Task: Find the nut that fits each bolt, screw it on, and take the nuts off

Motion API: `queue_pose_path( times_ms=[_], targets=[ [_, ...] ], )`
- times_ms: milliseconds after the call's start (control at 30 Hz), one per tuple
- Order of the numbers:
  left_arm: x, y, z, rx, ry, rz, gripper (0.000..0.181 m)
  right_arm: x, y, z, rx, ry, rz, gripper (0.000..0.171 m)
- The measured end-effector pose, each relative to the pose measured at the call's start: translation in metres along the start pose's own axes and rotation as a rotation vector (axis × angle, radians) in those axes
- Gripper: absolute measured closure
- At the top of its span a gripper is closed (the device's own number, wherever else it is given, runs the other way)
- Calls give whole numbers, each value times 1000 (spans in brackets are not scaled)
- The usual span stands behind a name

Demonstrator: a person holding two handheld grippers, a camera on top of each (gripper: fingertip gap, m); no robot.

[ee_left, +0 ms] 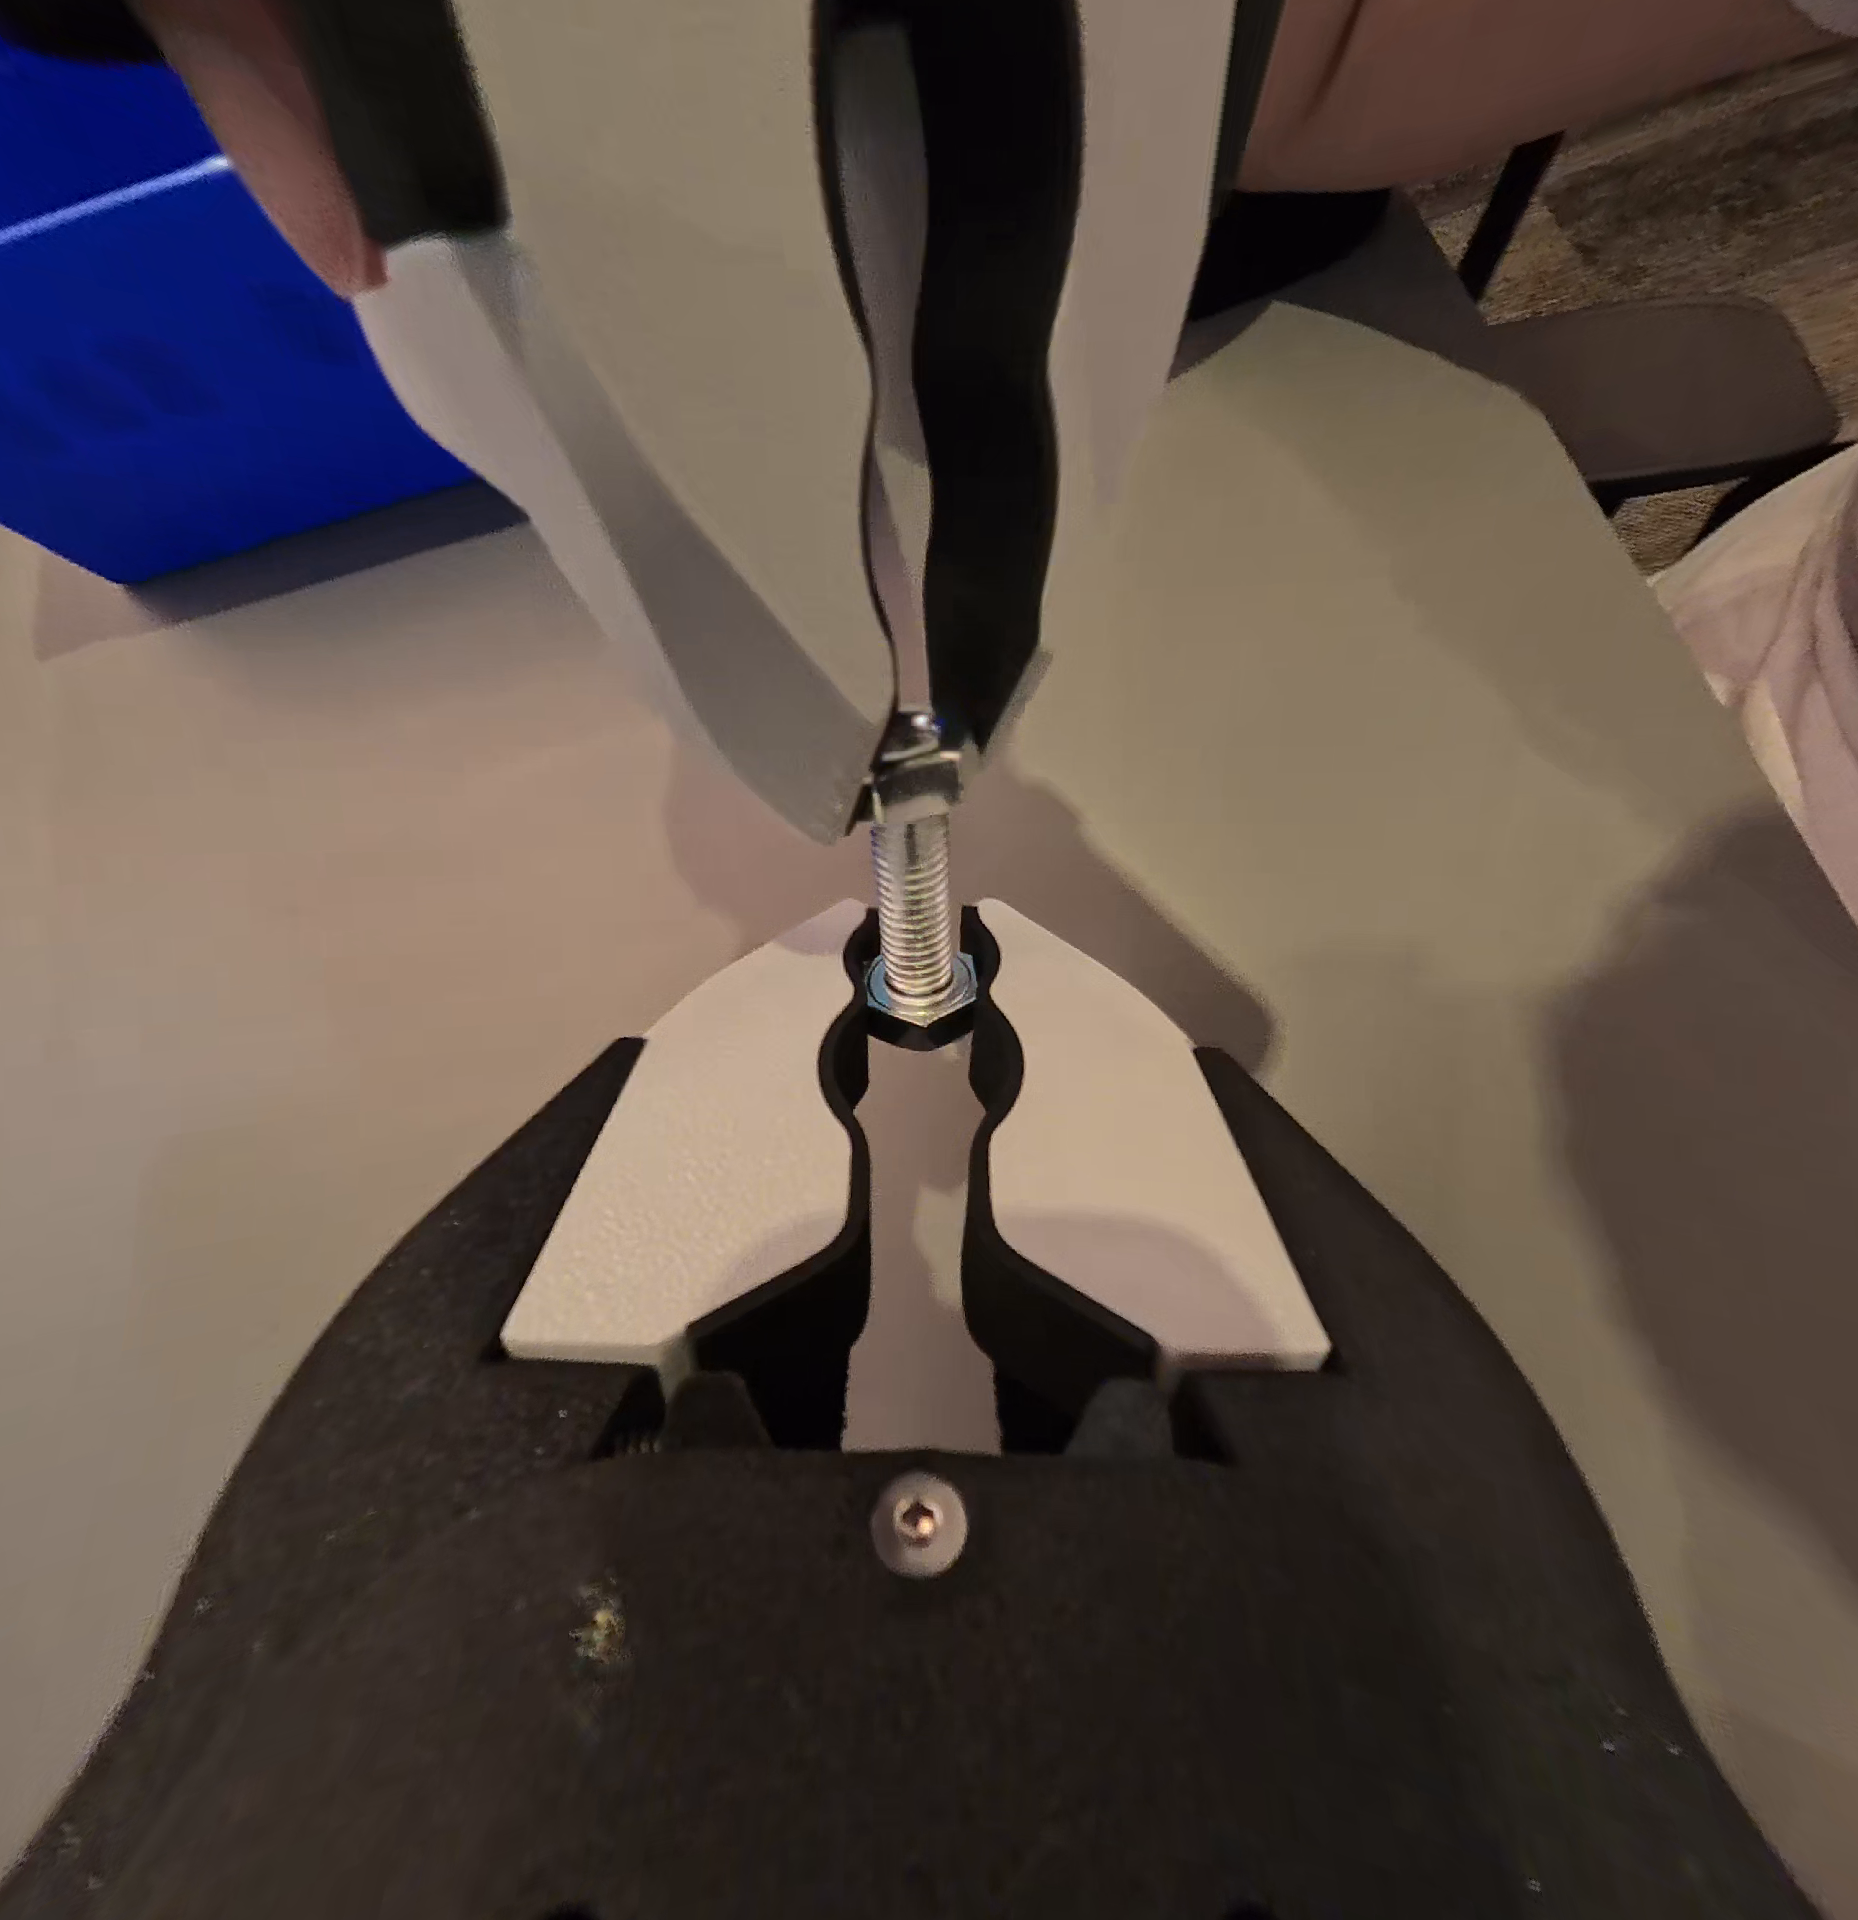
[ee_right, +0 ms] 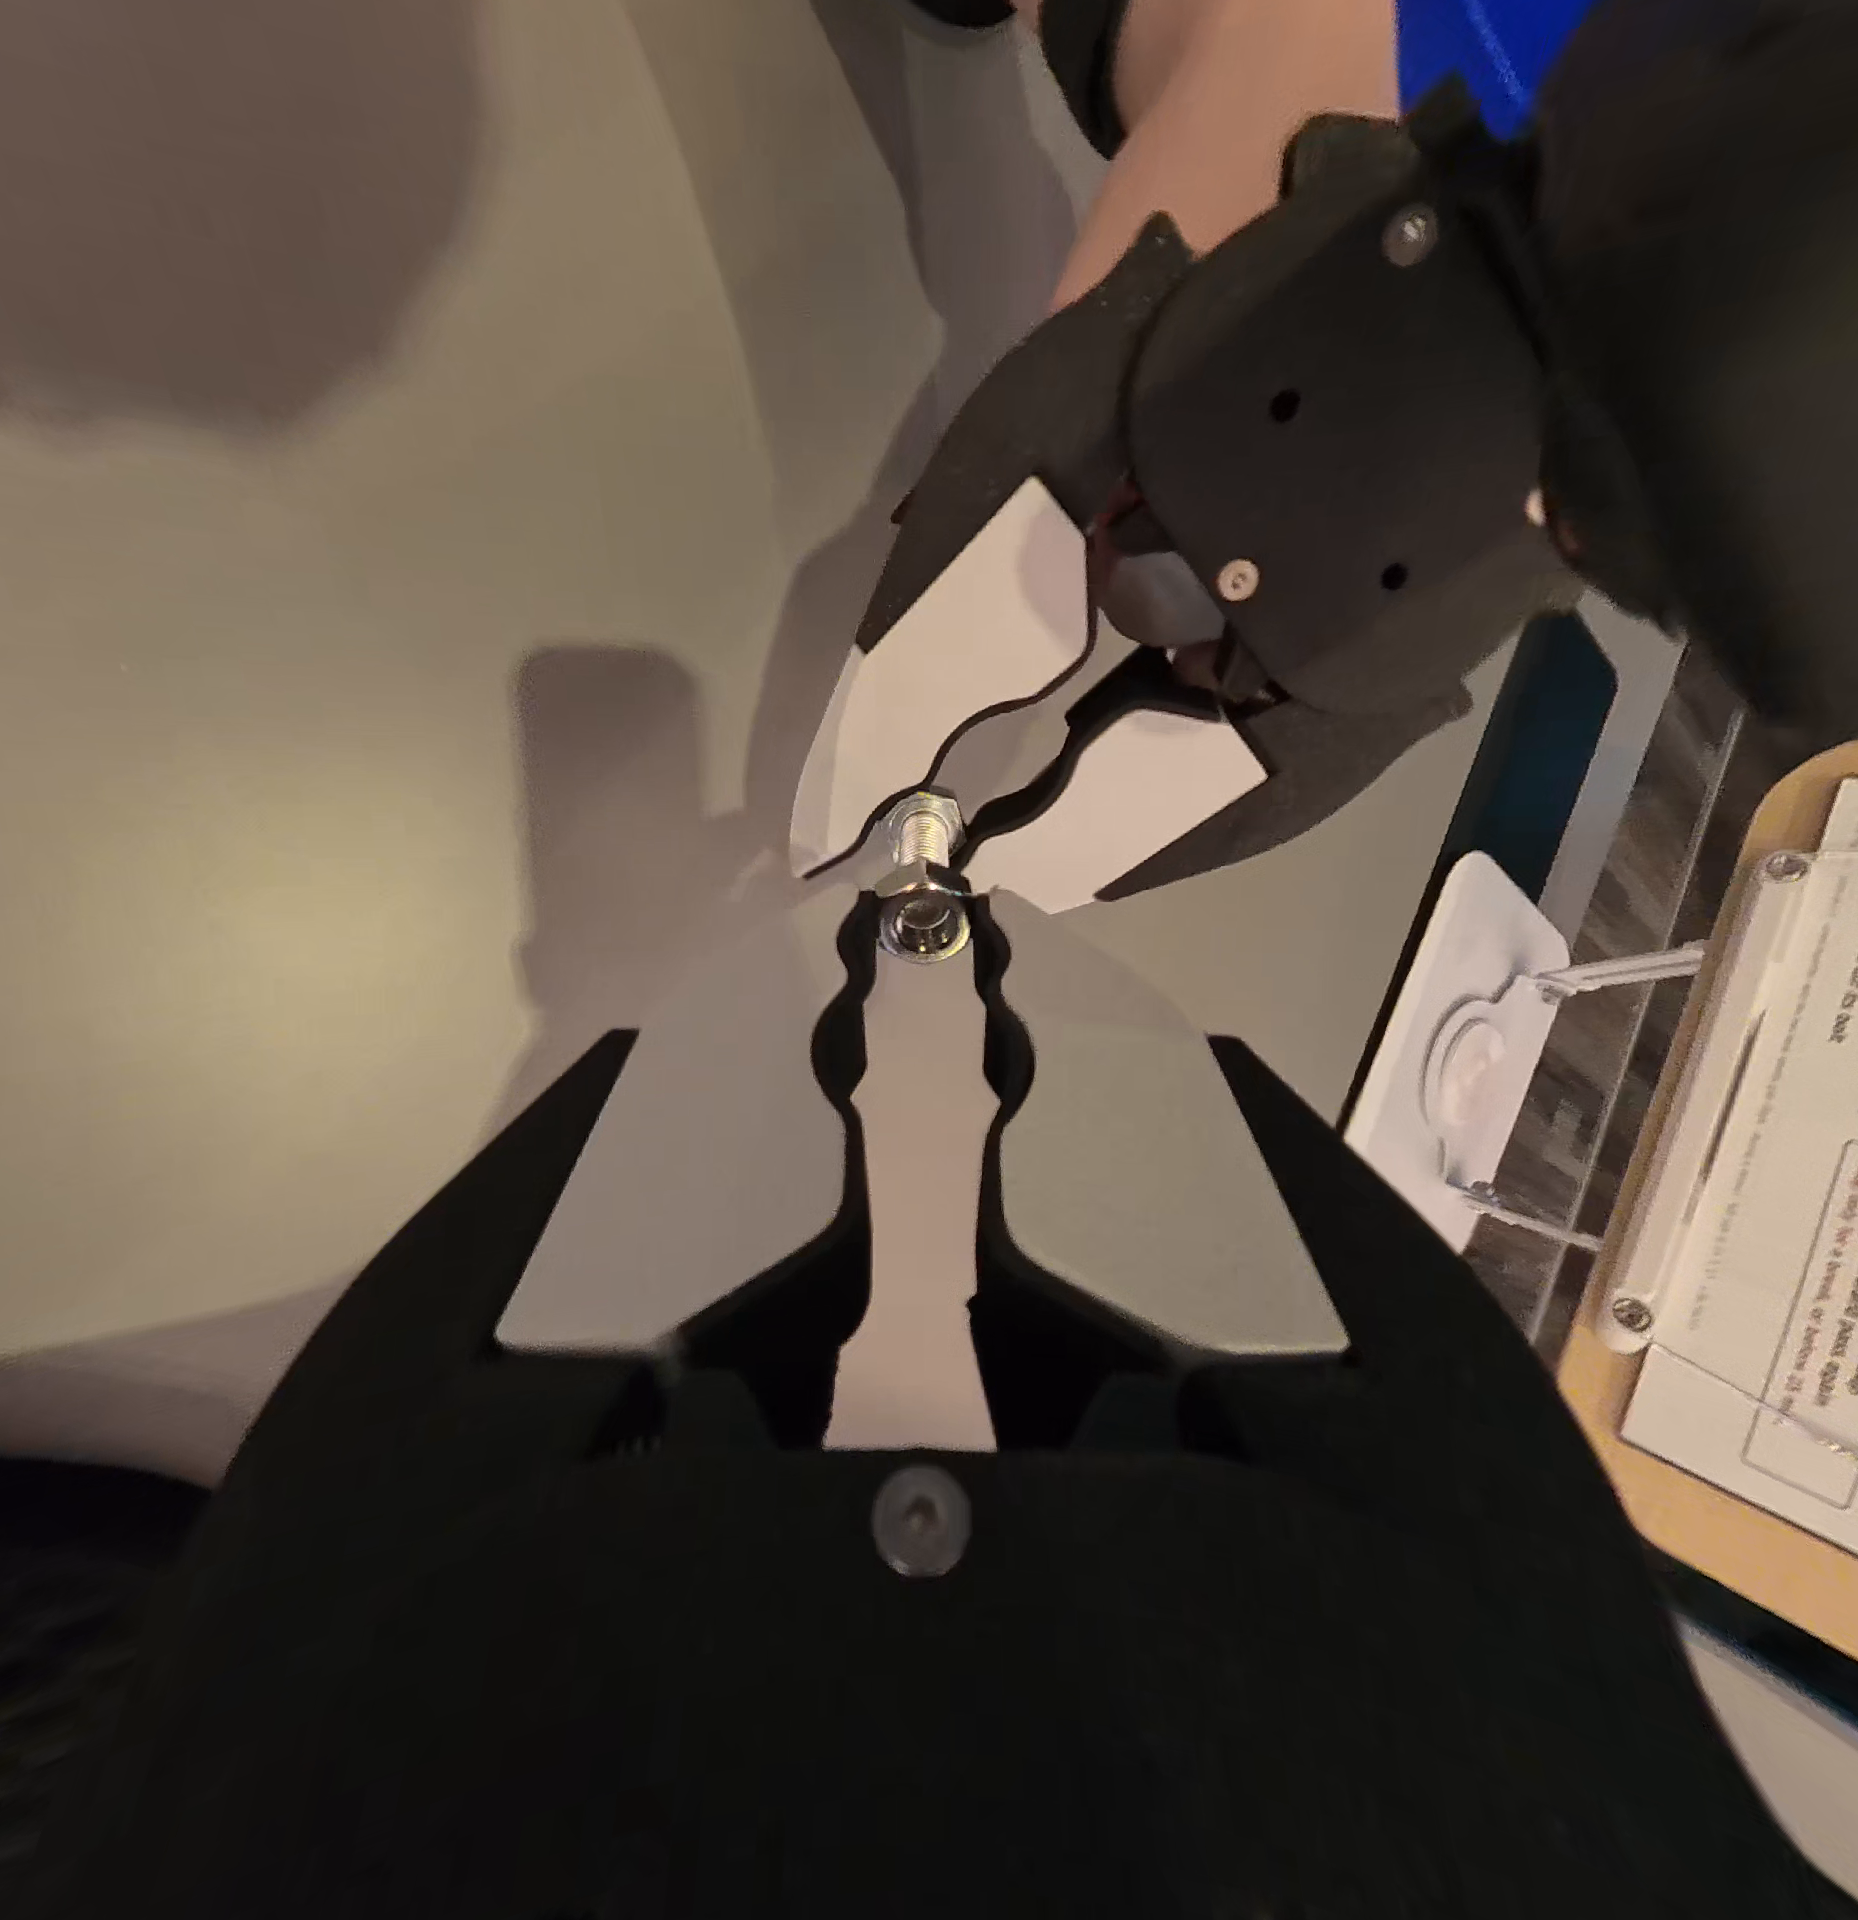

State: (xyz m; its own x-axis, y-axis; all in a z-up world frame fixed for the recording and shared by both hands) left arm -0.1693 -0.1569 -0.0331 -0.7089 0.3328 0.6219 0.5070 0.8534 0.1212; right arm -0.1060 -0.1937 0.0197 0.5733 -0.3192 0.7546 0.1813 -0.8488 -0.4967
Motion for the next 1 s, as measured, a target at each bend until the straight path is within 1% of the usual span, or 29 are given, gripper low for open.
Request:
queue_pose_path(
  times_ms=[333, 500, 567, 733, 867, 1000],
  targets=[
    [-3, -8, 5, 48, 22, 126, 167, -7, 9, -5, 112, 33, -13, 154],
    [-2, -7, 7, 68, 13, 146, 167, -9, 8, -6, 107, 42, -6, 154],
    [-2, -5, 8, 66, 21, 127, 167, -9, 6, -4, 46, 45, -17, 154],
    [-1, -1, 8, 16, 49, 54, 168, -10, -1, 2, -120, -17, -68, 154],
    [8, 11, 7, 45, 15, -32, 168, -7, -16, 7, -267, -49, -14, 154],
    [13, 25, 10, 58, 54, -171, 168, -10, -29, 16, -425, -28, 40, 154]
  ],
)
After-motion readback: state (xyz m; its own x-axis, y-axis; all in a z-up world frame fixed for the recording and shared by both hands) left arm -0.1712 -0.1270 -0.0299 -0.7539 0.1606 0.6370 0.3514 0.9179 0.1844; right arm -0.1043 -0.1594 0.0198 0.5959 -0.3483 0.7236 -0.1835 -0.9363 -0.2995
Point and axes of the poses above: each gripper's, where its closed fingertips meet, x back along the fingers, z out of its underside, y = z × x across the jaws, the point moved 6 cm from there along x, back along the fingers, and after that the axes turned 5 degrees about -y, right-handed, at the moved point
